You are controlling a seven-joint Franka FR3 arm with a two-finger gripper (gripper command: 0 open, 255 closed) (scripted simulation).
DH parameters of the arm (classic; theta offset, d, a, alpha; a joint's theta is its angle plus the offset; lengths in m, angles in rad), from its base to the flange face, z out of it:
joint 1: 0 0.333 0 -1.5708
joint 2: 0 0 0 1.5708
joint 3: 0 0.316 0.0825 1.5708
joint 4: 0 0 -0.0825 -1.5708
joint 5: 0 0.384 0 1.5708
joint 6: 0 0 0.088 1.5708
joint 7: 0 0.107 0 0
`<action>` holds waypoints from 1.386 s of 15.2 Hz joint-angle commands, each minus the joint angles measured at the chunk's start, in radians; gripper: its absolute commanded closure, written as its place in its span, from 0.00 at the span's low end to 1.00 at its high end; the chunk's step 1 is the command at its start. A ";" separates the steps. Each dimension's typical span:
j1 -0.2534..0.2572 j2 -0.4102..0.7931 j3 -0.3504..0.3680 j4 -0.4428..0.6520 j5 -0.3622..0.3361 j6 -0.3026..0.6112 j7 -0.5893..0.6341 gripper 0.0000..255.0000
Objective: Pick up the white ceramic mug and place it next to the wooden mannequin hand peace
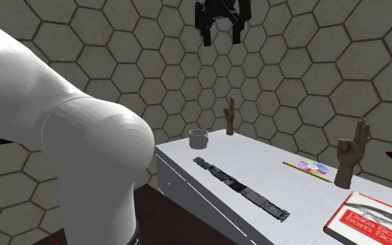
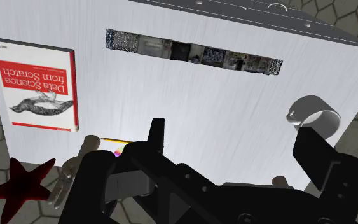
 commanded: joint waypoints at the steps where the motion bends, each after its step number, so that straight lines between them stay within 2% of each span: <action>1: 0.000 0.000 0.000 0.000 0.000 0.000 0.000 0.00; 11: 0.042 0.196 0.152 -0.064 0.059 0.235 0.157 0.00; 21: 0.065 0.495 0.296 -0.001 0.052 0.444 0.324 0.00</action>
